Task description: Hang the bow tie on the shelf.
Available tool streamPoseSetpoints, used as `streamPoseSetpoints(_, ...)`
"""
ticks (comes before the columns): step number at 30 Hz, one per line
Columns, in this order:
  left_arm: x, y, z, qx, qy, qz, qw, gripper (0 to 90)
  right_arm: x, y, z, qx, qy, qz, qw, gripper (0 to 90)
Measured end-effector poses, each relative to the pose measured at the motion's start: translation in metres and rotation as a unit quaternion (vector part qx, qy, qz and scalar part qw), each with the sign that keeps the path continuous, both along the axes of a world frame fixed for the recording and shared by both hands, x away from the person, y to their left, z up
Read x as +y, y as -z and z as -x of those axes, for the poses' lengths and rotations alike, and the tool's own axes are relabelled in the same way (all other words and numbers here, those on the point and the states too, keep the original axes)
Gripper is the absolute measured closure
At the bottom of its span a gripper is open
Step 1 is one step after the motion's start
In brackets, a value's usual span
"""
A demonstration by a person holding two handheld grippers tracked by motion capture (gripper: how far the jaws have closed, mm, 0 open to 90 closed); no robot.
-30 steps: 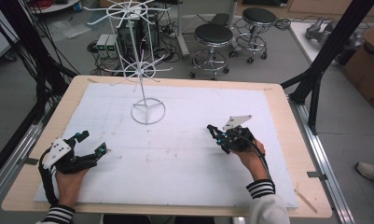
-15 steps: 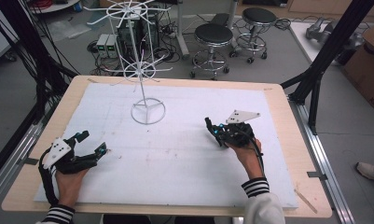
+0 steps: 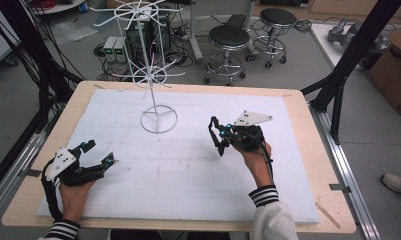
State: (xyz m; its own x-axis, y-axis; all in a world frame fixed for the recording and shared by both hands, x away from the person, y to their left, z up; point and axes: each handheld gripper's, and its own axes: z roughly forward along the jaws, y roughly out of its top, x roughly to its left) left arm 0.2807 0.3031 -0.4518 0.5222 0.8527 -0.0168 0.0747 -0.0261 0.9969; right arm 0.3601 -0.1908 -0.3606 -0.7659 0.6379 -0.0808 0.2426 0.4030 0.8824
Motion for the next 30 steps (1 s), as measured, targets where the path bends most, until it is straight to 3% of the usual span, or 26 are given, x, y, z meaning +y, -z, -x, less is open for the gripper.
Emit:
streamPoseSetpoints(10, 0.001, 0.0, 0.0, 0.003, -0.001, 0.006, 1.0, 15.3, 0.021, -0.016, -0.006, -0.021, 0.001, -0.015, 0.9997, 88.7)
streamPoseSetpoints(21, 0.001, 0.0, -0.001, 0.003, -0.002, 0.006, 1.0, 15.3, 0.037, -0.032, -0.01, -0.03, 0.003, -0.053, 0.9981, 88.7)
streamPoseSetpoints(30, 0.001, 0.0, 0.0, 0.003, -0.003, 0.007, 1.0, 15.3, 0.056, -0.049, -0.015, -0.051, -0.001, -0.074, 0.9959, 88.7)
